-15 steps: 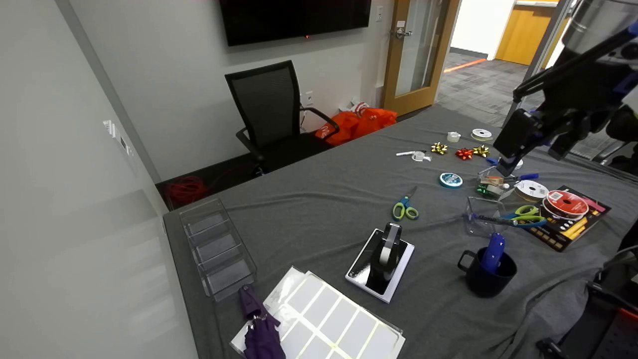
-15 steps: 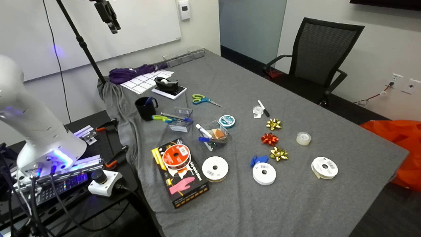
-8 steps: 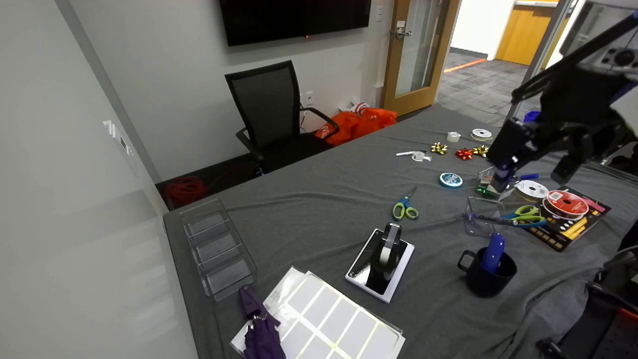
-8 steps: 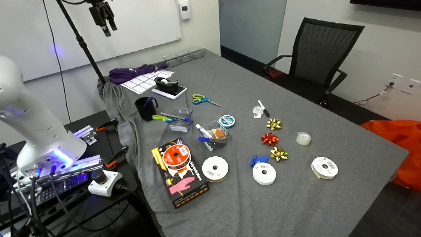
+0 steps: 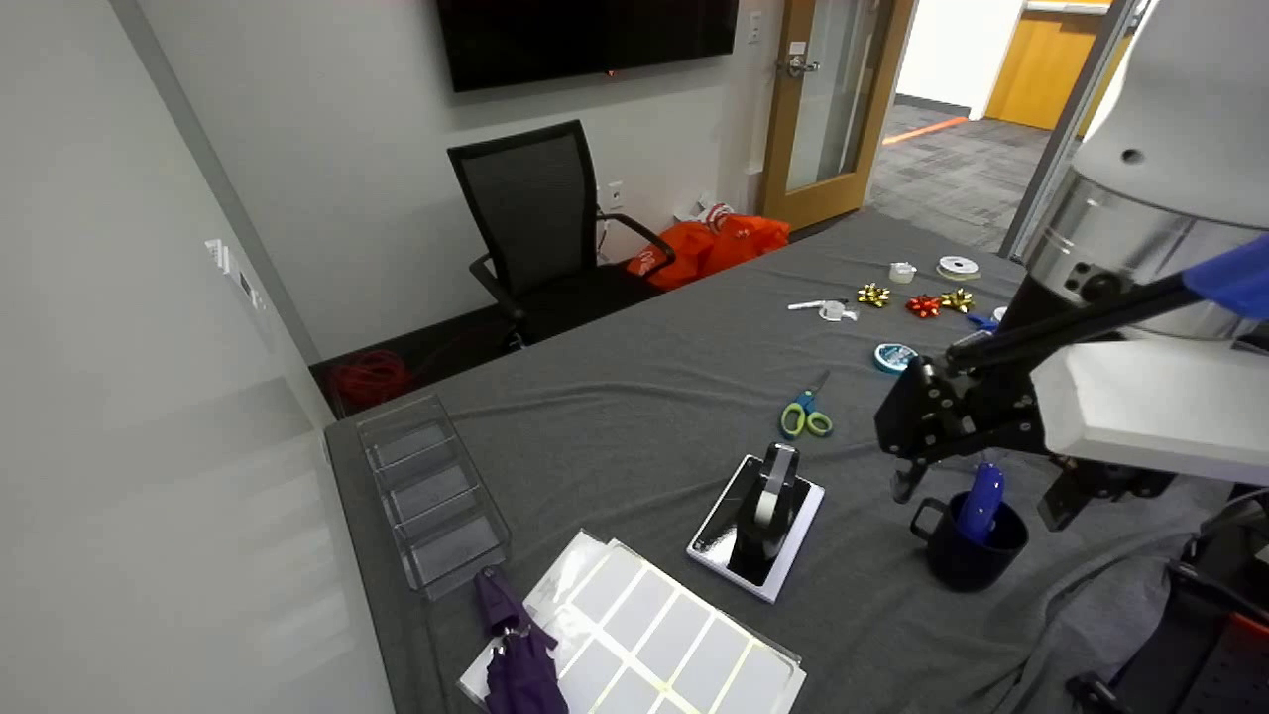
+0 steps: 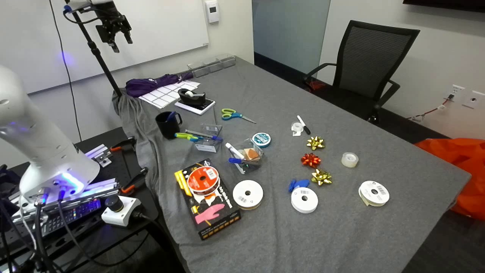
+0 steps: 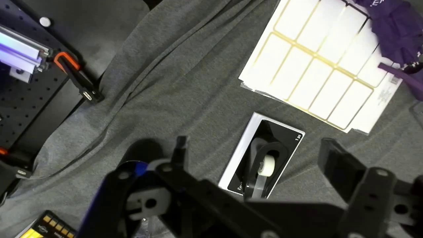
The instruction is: Take the tape dispenser off of the book
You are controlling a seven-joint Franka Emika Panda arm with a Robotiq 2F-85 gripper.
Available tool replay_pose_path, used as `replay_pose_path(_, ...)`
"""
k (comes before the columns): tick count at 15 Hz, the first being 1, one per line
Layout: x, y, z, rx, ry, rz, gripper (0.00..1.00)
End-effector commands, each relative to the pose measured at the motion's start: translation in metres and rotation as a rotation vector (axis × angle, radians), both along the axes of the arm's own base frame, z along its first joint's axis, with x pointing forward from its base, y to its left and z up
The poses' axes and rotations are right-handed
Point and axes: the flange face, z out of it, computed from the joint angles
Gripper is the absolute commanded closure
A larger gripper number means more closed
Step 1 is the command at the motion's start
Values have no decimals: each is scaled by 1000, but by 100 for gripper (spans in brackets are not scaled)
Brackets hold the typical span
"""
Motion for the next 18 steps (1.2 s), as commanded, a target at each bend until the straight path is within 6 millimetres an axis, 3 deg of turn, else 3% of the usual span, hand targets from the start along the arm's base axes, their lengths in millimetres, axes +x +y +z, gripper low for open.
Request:
replay_pose_path(1, 0, 0, 1, 2, 0, 2, 0)
replay_pose_path(8, 3, 0, 6, 26, -11, -11, 0)
replay_pose_path(14, 73, -52, 3, 78, -35, -150, 0)
replay_pose_path(18, 127, -73, -35, 173, -98, -238, 0)
